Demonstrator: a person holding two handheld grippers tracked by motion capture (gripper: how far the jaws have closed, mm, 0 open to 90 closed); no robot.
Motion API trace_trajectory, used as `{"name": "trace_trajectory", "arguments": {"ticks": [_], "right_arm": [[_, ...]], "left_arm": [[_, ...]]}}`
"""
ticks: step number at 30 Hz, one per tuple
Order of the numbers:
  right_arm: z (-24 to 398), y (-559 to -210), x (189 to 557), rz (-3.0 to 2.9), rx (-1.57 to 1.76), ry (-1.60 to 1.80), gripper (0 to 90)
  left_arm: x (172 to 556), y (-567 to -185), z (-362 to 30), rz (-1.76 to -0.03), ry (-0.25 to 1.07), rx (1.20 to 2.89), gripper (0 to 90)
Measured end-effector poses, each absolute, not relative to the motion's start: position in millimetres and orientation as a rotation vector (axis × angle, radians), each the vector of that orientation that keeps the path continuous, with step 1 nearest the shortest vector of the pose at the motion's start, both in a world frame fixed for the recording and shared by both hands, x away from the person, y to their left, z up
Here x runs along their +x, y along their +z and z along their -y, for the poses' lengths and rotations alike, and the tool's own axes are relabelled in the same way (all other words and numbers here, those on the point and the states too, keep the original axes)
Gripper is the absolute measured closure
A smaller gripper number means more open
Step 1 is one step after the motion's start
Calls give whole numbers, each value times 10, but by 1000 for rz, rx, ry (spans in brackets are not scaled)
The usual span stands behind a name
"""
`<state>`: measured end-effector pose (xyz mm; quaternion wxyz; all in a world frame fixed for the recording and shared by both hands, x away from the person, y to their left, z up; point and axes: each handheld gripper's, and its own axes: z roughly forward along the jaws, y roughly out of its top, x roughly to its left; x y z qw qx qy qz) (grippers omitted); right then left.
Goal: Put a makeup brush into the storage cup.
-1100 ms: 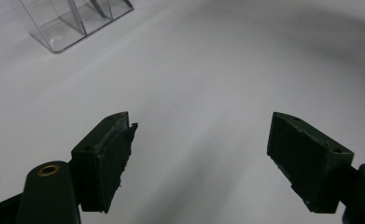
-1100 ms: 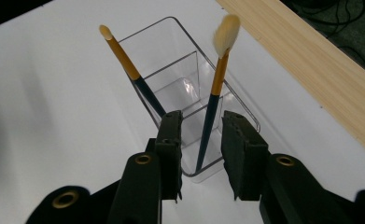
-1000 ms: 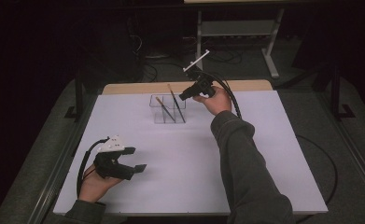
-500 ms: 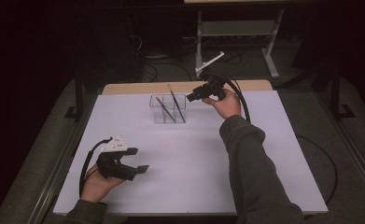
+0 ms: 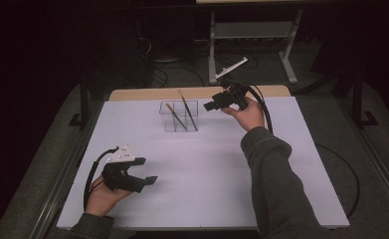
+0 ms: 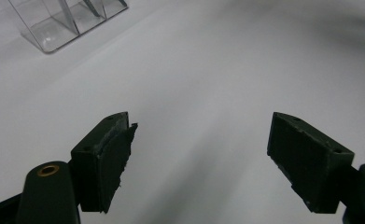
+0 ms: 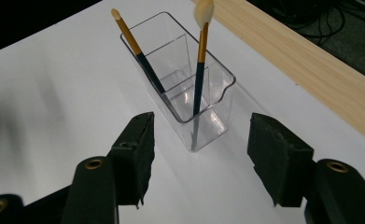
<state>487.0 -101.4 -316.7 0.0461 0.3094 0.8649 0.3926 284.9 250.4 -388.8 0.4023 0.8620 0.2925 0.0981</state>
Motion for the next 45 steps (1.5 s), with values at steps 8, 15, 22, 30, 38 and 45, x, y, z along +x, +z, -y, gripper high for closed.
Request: {"name": "trace_trajectory", "arguments": {"ticks": [8,15,22,30,38,45], "right_arm": [[1075,-3171,4789,-2637,951,1211,375],[1153,-3148,4708,-2630,972,1232,351],[1247,-3166,4594,-2609,955,1245,326],[1356,-3199,4472,-2606,959,1252,319],[1434,-3229,4347,-2595,949,1260,315],[1510,-3270,4251,-2574,939,1275,314]], "left_arm": [[2857,-3901,-2509,-736,248,2181,209],[2859,-3912,-2521,-745,244,2172,208],[2859,-3900,-2554,-748,252,2164,206],[2856,-3897,-2544,-748,251,2173,205],[2849,-3891,-2550,-751,253,2160,205],[2845,-3886,-2551,-753,256,2160,205]]}}
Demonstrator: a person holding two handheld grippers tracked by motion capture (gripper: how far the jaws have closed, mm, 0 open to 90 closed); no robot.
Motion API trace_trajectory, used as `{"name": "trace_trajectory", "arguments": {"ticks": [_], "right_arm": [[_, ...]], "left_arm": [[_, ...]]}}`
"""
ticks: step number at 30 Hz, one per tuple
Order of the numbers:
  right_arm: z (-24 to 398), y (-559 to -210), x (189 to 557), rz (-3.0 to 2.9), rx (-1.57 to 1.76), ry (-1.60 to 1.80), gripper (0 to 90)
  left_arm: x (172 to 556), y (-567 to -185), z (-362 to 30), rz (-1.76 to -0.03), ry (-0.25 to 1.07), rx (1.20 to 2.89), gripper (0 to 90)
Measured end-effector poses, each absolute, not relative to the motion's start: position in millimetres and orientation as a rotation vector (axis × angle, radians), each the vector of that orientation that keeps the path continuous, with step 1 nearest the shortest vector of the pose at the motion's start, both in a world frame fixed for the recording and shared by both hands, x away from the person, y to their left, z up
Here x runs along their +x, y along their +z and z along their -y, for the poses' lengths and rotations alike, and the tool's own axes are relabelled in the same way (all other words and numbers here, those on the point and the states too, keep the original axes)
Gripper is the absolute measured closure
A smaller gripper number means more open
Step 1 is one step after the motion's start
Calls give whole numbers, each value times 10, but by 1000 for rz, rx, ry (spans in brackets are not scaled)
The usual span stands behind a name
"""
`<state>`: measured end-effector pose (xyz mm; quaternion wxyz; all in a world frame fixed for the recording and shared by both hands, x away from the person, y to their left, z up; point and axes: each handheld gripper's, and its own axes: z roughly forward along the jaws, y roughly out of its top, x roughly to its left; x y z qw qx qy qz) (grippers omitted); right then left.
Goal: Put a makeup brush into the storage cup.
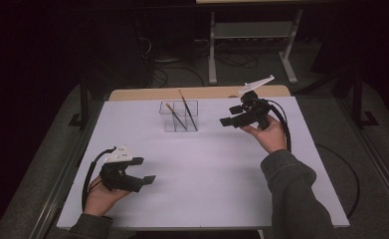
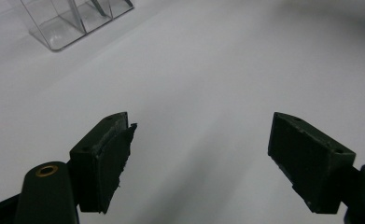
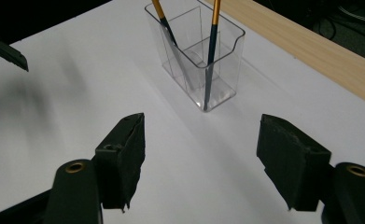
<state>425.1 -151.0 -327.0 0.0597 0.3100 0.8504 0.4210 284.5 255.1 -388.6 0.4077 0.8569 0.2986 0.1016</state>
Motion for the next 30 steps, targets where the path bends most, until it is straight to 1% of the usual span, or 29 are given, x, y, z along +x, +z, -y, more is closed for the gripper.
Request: {"name": "trace_trajectory", "arguments": {"ticks": [15,16,30], "right_arm": [[1642,-3365,4059,-2566,940,1293,299],[1649,-3387,4033,-2569,954,1298,284],[1777,-3526,3863,-2547,961,1331,279]], "left_arm": [[2841,-3878,-2568,-758,268,2150,203],[2841,-3874,-2574,-760,266,2153,203],[2828,-3857,-2582,-757,284,2136,203]]}}
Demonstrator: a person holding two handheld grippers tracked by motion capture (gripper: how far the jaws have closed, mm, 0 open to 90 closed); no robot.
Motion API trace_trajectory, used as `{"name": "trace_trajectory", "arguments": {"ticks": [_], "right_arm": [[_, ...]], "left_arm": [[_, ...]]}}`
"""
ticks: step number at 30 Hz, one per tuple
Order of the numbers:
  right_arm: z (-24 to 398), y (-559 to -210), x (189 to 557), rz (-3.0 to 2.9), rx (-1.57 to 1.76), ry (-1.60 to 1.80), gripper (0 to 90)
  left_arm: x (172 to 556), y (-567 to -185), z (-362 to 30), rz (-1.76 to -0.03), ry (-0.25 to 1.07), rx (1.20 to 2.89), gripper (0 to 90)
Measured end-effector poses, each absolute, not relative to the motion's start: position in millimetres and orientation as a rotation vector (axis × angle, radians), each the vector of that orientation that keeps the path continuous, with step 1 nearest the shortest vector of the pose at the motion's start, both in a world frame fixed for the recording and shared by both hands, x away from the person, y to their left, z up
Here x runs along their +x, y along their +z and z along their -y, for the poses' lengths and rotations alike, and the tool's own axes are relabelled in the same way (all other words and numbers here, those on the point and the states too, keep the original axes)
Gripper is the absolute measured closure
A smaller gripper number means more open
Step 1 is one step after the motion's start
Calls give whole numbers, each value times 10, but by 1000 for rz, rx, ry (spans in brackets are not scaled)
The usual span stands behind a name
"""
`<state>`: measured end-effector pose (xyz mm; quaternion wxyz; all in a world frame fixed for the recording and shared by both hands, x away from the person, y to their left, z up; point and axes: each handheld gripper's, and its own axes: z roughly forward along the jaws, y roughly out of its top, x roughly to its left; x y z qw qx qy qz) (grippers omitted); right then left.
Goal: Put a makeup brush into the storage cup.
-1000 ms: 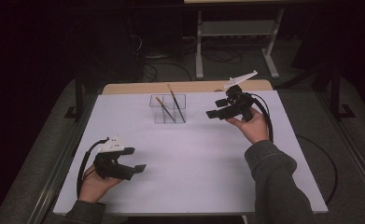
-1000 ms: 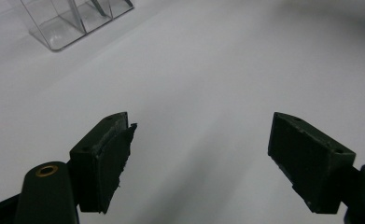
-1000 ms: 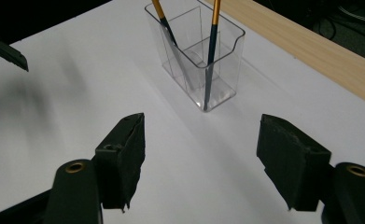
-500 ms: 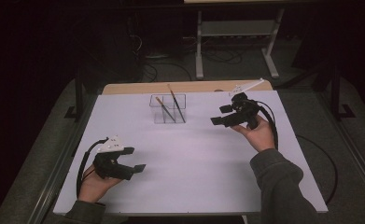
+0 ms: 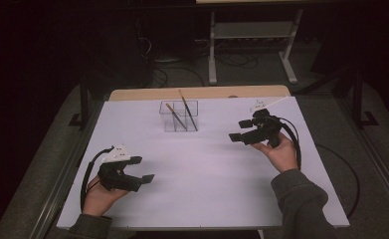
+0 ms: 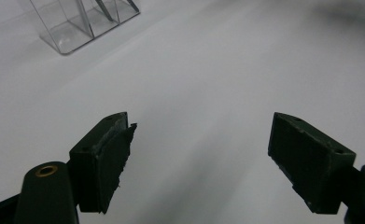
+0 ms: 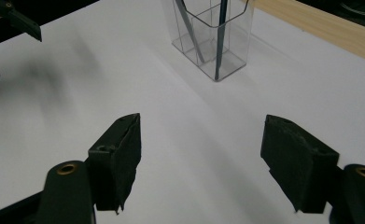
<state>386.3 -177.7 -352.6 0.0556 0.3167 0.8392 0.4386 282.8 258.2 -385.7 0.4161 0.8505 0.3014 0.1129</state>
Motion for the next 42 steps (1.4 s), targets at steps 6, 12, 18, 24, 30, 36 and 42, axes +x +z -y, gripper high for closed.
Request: {"name": "trace_trajectory", "arguments": {"ticks": [6,12,18,24,30,36,42], "right_arm": [[1852,-3568,3769,-2527,963,1348,276],[1895,-3587,3684,-2518,955,1350,268],[1967,-3628,3608,-2508,969,1344,260],[2044,-3701,3552,-2506,988,1333,249],[2073,-3718,3492,-2484,988,1346,244],[2107,-3769,3428,-2471,997,1354,231],[2142,-3789,3375,-2456,1011,1349,221]], "left_arm": [[2820,-3843,-2597,-757,300,2136,197],[2804,-3839,-2606,-774,296,2117,192],[2804,-3857,-2603,-781,295,2117,188],[2796,-3870,-2605,-796,295,2109,188],[2785,-3876,-2631,-801,302,2105,188],[2773,-3881,-2666,-810,306,2088,189],[2750,-3892,-2682,-816,308,2079,189]]}}
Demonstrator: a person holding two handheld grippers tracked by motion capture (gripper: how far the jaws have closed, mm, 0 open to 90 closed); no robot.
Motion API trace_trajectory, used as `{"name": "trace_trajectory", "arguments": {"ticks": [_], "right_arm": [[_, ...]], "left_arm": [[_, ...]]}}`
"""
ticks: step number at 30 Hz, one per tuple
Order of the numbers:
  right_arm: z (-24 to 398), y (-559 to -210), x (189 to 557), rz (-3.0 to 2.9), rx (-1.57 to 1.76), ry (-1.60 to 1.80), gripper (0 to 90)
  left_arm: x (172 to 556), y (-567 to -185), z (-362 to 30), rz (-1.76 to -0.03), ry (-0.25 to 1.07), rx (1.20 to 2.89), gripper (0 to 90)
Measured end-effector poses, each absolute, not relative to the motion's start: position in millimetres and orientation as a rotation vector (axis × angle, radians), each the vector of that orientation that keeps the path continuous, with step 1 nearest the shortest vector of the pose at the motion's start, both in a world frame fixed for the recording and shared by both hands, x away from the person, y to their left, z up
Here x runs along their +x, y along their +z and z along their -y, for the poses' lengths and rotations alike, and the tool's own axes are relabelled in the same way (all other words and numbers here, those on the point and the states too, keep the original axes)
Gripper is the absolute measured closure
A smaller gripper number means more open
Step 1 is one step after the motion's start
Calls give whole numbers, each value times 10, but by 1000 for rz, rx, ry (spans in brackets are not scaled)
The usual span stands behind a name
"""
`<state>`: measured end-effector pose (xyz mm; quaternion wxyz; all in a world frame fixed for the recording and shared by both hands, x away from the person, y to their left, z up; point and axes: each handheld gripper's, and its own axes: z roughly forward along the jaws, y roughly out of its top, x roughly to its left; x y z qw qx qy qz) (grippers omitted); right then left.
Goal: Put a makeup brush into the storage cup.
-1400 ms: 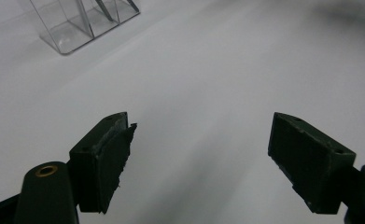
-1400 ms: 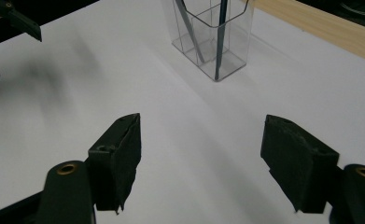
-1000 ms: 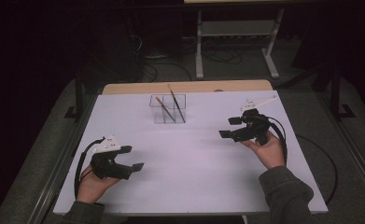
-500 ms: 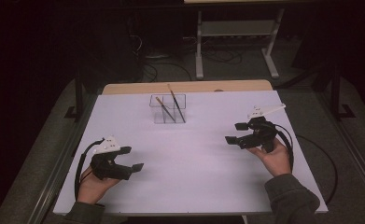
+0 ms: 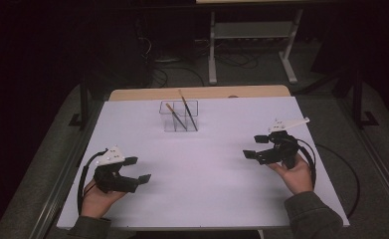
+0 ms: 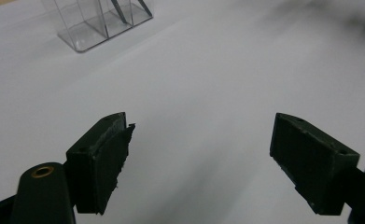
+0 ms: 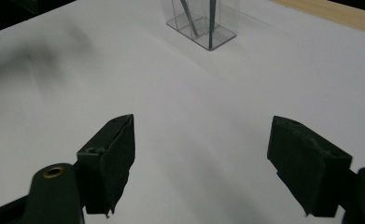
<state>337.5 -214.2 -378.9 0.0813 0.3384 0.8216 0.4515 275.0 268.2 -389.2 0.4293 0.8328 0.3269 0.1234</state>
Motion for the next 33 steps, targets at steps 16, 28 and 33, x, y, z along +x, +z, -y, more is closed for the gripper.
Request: {"name": "trace_trajectory", "arguments": {"ticks": [16,28,33], "right_arm": [[2301,-3967,3202,-2428,1059,1361,218],[2342,-4067,3132,-2419,1077,1366,207],[2363,-4087,3114,-2418,1084,1362,204]], "left_arm": [[2661,-3973,-2719,-836,295,2095,188],[2609,-4005,-2746,-844,294,2114,187],[2601,-4013,-2750,-842,292,2114,187]]}}
